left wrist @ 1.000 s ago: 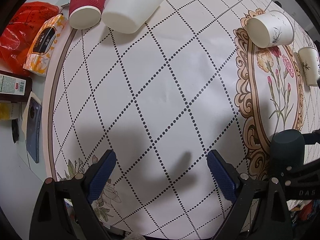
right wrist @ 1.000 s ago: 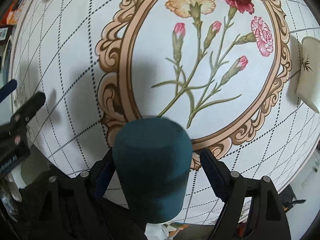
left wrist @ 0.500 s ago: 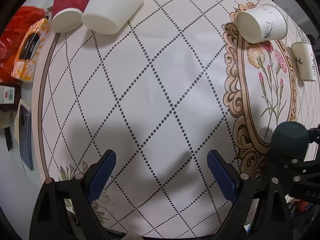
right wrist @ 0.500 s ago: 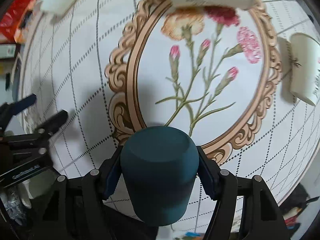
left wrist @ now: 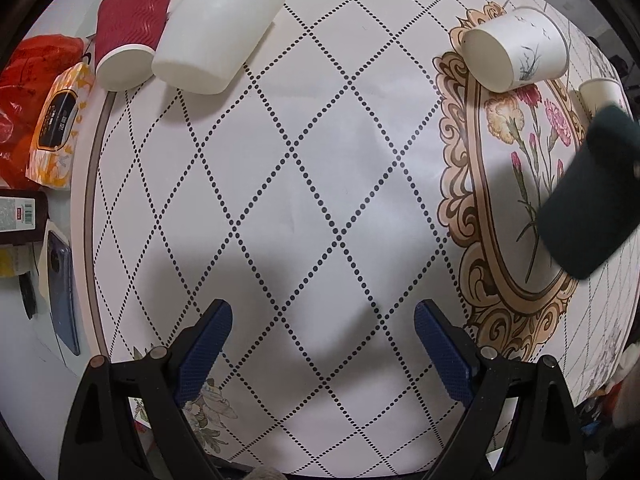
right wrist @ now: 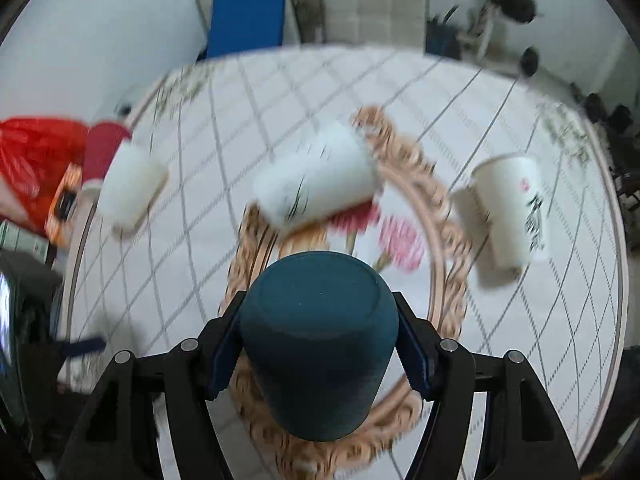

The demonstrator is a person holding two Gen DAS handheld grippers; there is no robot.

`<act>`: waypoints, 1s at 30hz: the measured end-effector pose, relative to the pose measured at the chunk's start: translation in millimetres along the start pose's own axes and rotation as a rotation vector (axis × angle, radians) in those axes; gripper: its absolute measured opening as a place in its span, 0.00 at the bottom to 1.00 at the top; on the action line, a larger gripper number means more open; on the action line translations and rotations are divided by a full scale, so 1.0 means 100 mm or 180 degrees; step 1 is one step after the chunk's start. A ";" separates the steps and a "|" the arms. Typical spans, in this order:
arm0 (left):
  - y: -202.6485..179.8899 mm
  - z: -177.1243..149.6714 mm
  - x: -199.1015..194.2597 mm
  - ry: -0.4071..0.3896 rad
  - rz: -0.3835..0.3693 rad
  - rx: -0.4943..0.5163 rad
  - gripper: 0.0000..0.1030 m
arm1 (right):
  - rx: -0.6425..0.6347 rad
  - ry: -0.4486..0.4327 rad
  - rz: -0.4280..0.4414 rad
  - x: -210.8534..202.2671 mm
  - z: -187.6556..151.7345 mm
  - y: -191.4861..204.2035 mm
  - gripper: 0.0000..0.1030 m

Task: Flip cup upside down
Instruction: 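Lower the inverted cup onto the floral oval and open the right gripper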

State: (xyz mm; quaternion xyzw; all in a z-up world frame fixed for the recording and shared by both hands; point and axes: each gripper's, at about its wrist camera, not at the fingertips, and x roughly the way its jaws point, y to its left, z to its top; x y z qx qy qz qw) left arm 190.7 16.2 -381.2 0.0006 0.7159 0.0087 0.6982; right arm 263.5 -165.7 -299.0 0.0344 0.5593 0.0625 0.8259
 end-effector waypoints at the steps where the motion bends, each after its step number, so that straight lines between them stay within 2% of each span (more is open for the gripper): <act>1: -0.04 -0.01 0.01 0.0002 0.0010 0.0016 0.91 | 0.0053 -0.0177 0.0000 -0.01 -0.01 -0.03 0.68; 4: -0.07 0.00 0.02 -0.0004 0.0040 0.0064 0.91 | 0.0073 -0.0370 -0.0041 0.03 -0.12 0.00 0.68; 10: -0.11 -0.07 0.02 -0.0025 0.0036 0.0102 0.91 | 0.0042 -0.0546 -0.0079 0.05 -0.39 0.03 0.68; 17: -0.14 -0.10 -0.07 -0.0121 0.0051 0.0150 0.93 | -0.0029 -0.0442 -0.0103 0.03 -0.57 0.09 0.70; 18: -0.16 -0.11 -0.08 -0.0136 0.0071 0.0172 0.96 | -0.0029 -0.0413 -0.0120 0.03 -0.58 0.10 0.73; 19: -0.18 -0.08 -0.12 -0.0142 0.0081 0.0183 0.98 | -0.0018 -0.0378 -0.0135 0.03 -0.59 0.10 0.80; 22: -0.19 -0.09 -0.18 -0.0204 0.0067 0.0199 0.98 | 0.0043 -0.0353 -0.0167 -0.01 -0.61 0.09 0.84; 24: -0.20 -0.10 -0.23 -0.0243 0.0040 0.0206 0.98 | 0.0095 -0.0281 -0.0183 -0.04 -0.62 0.08 0.93; 27: -0.18 -0.10 -0.32 -0.0319 0.0069 0.0241 0.98 | 0.0199 -0.0167 -0.0228 -0.09 -0.65 0.04 0.93; 30: -0.18 -0.15 -0.47 -0.0428 0.0039 0.0281 0.98 | 0.0346 -0.0193 -0.0309 -0.28 -0.72 -0.02 0.94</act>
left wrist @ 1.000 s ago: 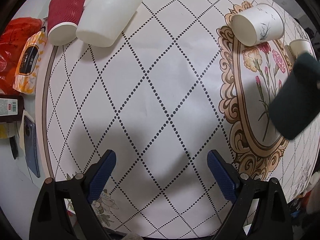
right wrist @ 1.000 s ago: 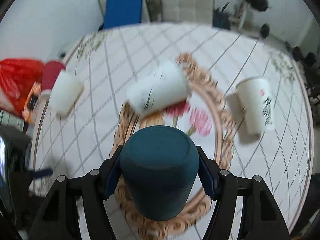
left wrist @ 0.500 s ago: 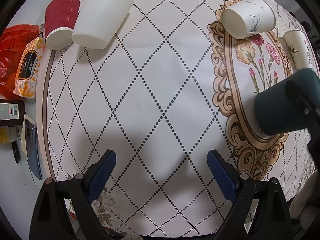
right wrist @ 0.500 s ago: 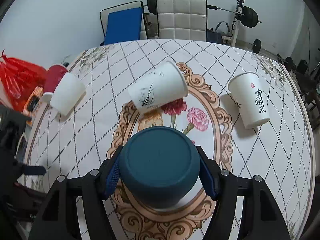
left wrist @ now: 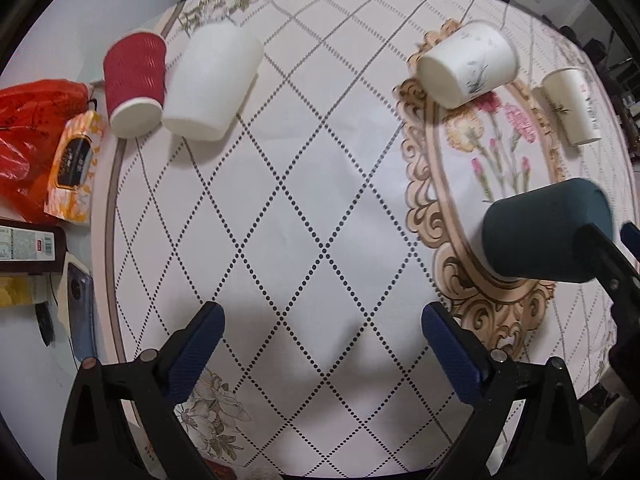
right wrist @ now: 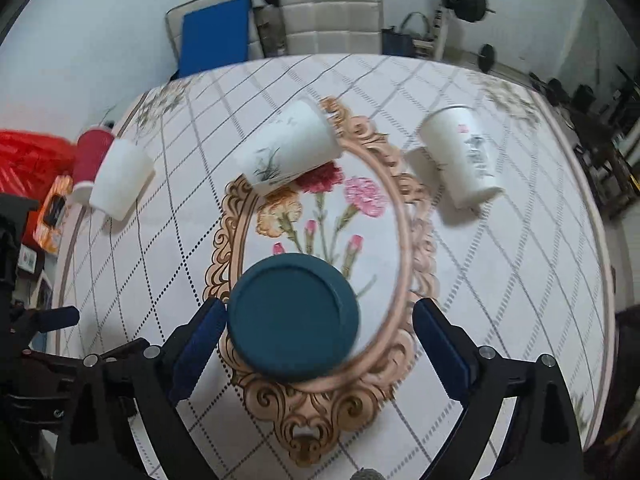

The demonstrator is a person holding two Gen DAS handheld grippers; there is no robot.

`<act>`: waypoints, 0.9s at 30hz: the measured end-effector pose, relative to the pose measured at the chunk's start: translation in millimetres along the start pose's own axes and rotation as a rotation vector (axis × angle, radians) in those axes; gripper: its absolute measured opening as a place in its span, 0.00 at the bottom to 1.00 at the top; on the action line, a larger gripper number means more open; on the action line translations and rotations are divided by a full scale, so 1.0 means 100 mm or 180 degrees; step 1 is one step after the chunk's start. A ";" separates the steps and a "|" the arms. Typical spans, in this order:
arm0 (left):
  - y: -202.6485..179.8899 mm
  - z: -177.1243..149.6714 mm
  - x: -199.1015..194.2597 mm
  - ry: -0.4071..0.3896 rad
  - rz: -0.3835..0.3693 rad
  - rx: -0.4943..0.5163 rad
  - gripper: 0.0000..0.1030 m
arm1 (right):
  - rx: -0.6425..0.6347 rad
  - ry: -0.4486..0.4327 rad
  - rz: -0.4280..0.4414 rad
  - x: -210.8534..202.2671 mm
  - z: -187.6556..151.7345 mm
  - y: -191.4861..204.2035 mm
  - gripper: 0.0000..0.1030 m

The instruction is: Flip cup upside down

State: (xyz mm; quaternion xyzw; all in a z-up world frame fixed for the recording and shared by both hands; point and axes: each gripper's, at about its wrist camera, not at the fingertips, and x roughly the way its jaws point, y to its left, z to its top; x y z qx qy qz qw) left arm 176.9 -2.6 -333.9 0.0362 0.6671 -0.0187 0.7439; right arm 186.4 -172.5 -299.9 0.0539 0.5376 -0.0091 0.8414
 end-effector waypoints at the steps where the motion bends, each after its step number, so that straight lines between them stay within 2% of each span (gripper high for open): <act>1: 0.00 -0.02 -0.06 -0.0041 0.0001 0.0015 0.98 | 0.0055 -0.0023 -0.0070 -0.09 -0.03 -0.03 0.94; 6: 0.01 -0.20 -0.37 -0.0256 -0.0030 0.0082 0.98 | 0.0295 -0.0060 -0.0411 -0.51 -0.22 -0.21 0.94; 11: 0.07 -0.35 -0.72 -0.0463 -0.0046 0.0072 0.98 | 0.0301 -0.0144 -0.0684 -0.89 -0.41 -0.31 0.94; 18: 0.02 -0.64 -1.41 -0.0850 -0.0014 0.0027 0.98 | 0.0188 -0.0263 -0.0769 -1.55 -0.53 -0.29 0.94; 27: -0.04 -1.28 -2.42 -0.1334 -0.0020 -0.0072 0.98 | 0.0105 -0.0502 -0.0699 -2.78 -0.81 -0.24 0.94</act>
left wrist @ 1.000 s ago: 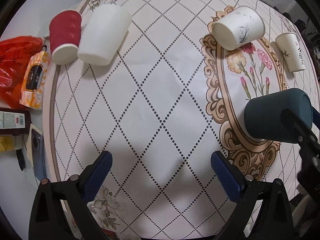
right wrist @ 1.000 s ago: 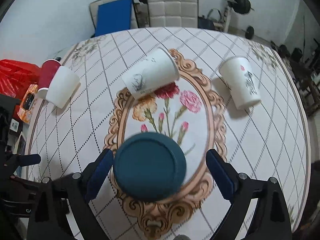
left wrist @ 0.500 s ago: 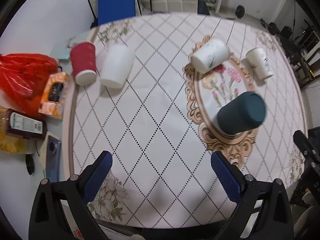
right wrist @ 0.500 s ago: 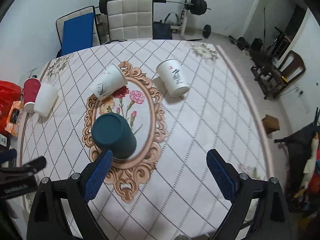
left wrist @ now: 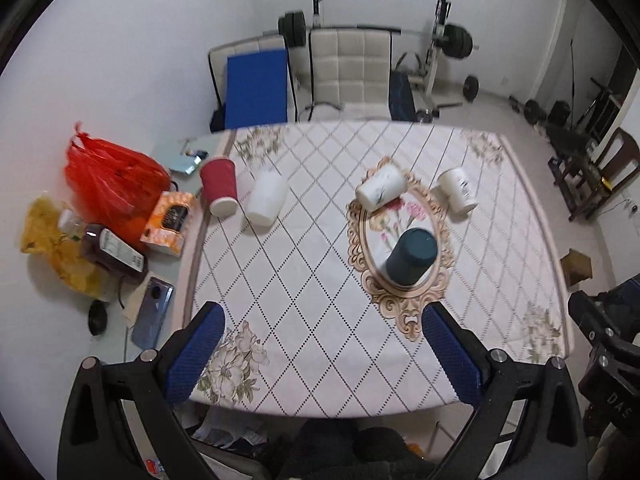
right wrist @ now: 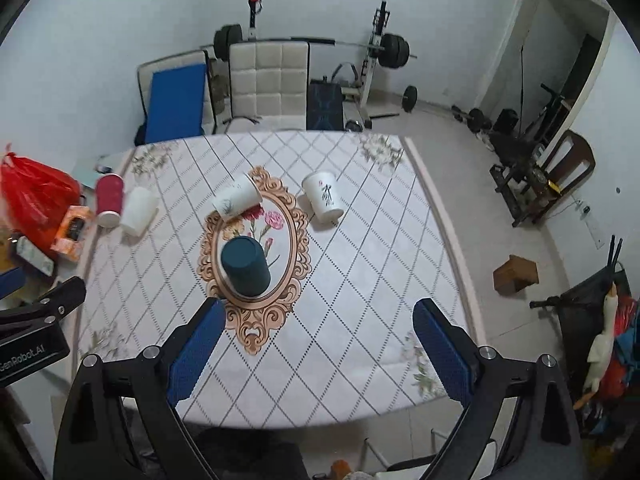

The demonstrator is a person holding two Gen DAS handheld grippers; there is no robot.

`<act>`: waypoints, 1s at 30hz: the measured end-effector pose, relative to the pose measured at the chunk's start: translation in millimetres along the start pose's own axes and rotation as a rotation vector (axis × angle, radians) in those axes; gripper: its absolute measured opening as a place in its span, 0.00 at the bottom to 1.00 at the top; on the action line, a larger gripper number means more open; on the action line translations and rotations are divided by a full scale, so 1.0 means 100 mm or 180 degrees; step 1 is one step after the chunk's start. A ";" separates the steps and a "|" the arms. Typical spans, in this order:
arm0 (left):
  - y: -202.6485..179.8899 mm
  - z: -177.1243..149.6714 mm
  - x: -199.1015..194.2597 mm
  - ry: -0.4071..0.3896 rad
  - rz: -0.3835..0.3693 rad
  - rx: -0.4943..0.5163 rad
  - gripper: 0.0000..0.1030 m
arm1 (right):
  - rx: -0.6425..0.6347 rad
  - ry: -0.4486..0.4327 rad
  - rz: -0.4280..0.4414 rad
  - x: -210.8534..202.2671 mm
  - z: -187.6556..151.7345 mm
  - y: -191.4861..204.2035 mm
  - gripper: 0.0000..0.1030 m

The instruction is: Flip cup upside down

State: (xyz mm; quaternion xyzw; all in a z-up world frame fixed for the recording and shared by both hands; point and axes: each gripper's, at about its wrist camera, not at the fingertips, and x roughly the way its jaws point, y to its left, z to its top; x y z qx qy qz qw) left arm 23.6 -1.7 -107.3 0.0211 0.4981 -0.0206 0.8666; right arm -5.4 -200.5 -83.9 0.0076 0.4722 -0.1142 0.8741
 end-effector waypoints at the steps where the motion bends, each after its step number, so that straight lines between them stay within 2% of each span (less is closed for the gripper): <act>1: -0.01 -0.03 -0.15 -0.0061 -0.0004 -0.0012 0.98 | 0.0002 -0.0040 0.0038 -0.18 -0.03 -0.04 0.94; 9: -0.08 -0.27 -0.83 -0.0244 -0.0093 -0.0080 0.98 | -0.0007 -0.0284 0.0135 -1.12 -0.22 -0.24 0.94; 14: -0.13 -0.39 -1.13 -0.0364 -0.0084 -0.0086 0.98 | 0.0045 -0.0400 0.0191 -1.50 -0.33 -0.37 0.94; 21: -0.14 -0.45 -1.29 -0.0419 -0.0070 -0.0134 0.98 | 0.0030 -0.0464 0.0213 -1.77 -0.39 -0.46 0.94; 30: -0.14 -0.46 -1.30 -0.0440 -0.0061 -0.0100 0.98 | -0.0011 -0.0455 0.0235 -1.72 -0.26 -0.44 0.97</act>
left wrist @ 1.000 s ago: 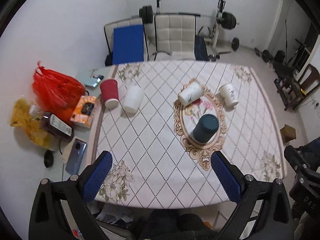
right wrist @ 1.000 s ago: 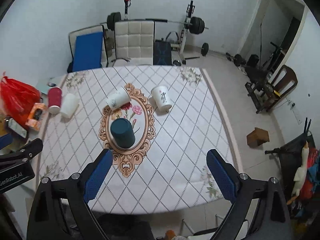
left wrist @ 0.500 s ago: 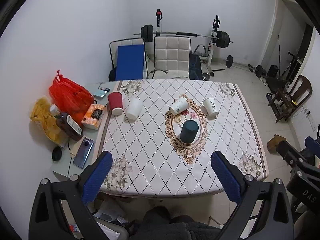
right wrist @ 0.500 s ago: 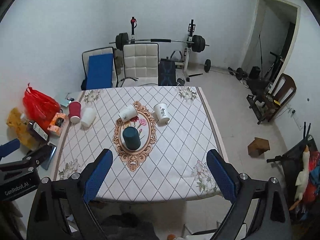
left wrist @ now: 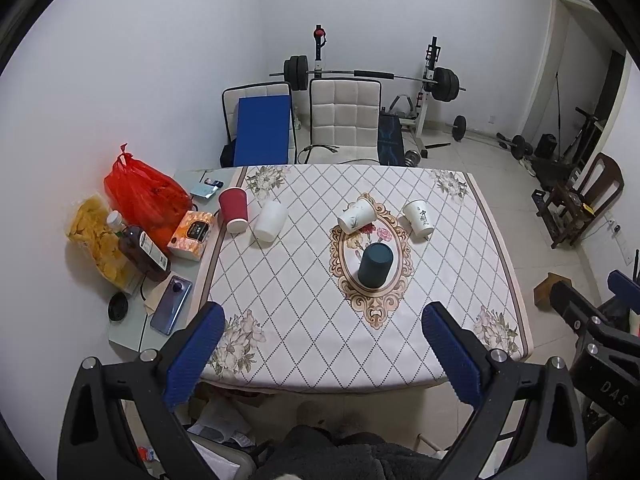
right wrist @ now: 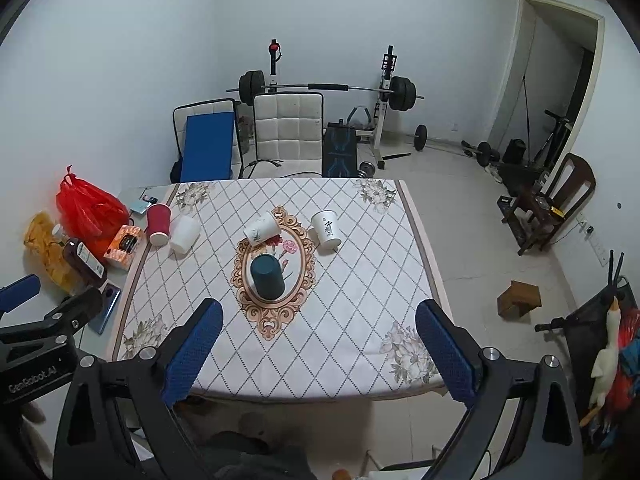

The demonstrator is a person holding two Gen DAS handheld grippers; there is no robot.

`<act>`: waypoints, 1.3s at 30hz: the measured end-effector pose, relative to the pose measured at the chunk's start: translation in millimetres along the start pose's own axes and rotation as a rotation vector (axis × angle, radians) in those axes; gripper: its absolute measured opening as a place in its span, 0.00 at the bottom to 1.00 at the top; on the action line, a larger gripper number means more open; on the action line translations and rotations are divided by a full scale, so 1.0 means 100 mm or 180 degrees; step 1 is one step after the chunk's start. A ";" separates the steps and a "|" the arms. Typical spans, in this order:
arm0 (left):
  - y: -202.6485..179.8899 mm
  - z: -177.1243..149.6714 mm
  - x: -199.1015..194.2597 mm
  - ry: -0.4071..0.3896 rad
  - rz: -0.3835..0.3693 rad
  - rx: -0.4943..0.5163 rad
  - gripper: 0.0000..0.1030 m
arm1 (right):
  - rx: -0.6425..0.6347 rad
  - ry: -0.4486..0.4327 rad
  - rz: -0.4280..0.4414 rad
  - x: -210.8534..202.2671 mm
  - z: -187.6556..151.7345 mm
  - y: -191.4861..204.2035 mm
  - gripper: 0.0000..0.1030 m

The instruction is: Flip cup upside down

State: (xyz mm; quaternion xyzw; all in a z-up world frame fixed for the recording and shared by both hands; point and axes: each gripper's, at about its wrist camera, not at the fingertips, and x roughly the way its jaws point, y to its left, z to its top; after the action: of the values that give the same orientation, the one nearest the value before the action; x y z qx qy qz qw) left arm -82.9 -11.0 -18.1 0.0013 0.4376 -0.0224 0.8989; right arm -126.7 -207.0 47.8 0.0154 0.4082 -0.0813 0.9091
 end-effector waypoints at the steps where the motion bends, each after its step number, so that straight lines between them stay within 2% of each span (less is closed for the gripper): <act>1: 0.01 0.01 0.01 0.0004 -0.0003 0.0010 0.98 | 0.0006 -0.0007 0.0006 0.01 0.01 0.00 0.97; 15: 0.16 0.08 0.01 -0.0012 -0.0015 -0.0037 0.98 | 0.0017 0.0009 -0.0035 0.15 0.10 0.09 0.97; 39: 0.26 0.08 0.02 -0.0001 0.0013 -0.0010 0.98 | 0.0025 -0.0004 0.0015 0.05 0.09 0.13 0.97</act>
State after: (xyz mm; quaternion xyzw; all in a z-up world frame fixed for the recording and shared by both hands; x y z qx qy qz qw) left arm -74.2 15.1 -14.8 0.0008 0.4375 -0.0199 0.8990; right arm -114.5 -195.3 48.9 0.0198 0.4073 -0.0807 0.9095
